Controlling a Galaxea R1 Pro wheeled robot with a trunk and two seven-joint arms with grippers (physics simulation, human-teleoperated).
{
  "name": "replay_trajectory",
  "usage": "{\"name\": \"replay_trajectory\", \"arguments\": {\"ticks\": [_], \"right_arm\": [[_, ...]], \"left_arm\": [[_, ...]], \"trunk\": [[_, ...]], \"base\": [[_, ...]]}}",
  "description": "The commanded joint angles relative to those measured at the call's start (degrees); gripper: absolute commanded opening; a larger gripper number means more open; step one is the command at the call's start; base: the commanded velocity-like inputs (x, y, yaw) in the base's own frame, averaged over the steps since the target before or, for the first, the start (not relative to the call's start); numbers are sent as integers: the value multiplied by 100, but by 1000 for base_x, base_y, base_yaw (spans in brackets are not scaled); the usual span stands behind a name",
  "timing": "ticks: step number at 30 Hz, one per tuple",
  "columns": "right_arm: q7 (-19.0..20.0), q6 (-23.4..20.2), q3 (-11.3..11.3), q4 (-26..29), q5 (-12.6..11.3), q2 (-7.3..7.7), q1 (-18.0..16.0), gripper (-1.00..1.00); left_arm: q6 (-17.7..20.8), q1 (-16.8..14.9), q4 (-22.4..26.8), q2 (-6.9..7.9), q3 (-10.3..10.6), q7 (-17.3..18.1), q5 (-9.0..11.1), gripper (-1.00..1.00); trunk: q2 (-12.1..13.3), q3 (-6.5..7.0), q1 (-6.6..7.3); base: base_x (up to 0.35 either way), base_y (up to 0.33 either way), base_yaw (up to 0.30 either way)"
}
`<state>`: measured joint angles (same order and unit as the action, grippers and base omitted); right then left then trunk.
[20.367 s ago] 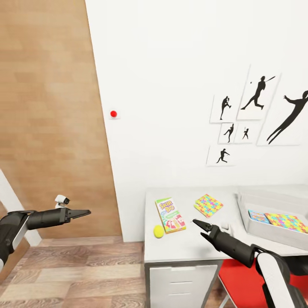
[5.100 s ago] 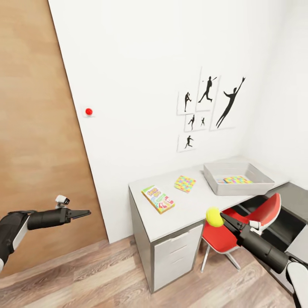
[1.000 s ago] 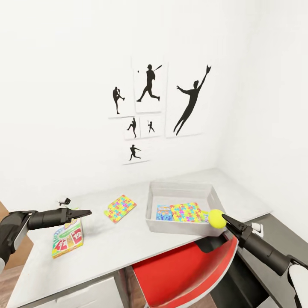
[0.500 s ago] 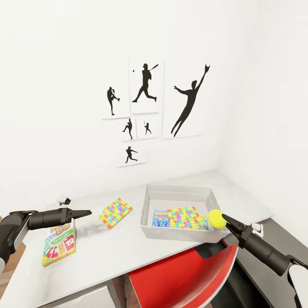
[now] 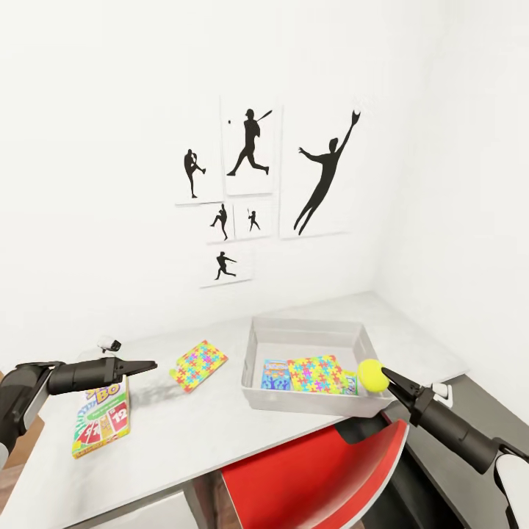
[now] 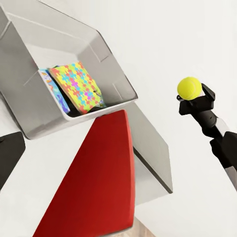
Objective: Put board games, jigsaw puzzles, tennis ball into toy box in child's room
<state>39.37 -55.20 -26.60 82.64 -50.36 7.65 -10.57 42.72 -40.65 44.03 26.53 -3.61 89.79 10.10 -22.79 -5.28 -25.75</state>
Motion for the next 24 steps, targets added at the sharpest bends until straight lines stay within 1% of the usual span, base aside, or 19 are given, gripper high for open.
{"name": "replay_trajectory", "arguments": {"ticks": [1,13,15,16,17,19,21,22,23,24], "right_arm": [[-5,-35,-9,0,0,-1,-6,-100],[-52,-32,3,62,0,-3,-13,-100],[-136,-75,13,63,6,3,-23,-100],[-273,-110,16,61,25,25,-72,-100],[-518,-200,20,59,57,83,-248,-100],[-1147,-421,83,-2,97,204,-835,-100],[-1466,-478,178,-104,106,243,-1156,-100],[-1751,-480,309,-294,112,274,-1468,-100],[-1878,-480,378,-418,115,287,-1631,-100],[-2115,-480,520,-712,121,307,-1975,-100]], "left_arm": [[61,-5,1,2,2,21,1,100],[57,-5,1,23,0,21,1,100],[59,-5,1,17,0,21,1,100],[60,-5,1,11,4,21,1,100],[60,-5,1,5,6,21,-3,100],[60,-5,1,-7,8,21,-6,100],[60,-5,1,-10,11,21,-8,100],[61,-5,1,-12,10,21,-10,100],[61,-5,1,-13,10,21,-9,100],[61,-5,1,-14,10,21,-9,100]], "trunk": [[-13,-13,-4],[-13,-13,-4],[-13,-13,-4],[-13,-13,-4],[-13,-13,-4],[-13,-13,-4],[-13,-13,-4],[-13,-13,-4],[-13,-13,-4],[-13,-13,-4]], "base": [[0,0,0],[0,0,0],[0,0,0],[0,0,0],[0,0,0],[0,0,0],[0,0,0],[0,0,0],[0,0,0],[0,0,0]]}}
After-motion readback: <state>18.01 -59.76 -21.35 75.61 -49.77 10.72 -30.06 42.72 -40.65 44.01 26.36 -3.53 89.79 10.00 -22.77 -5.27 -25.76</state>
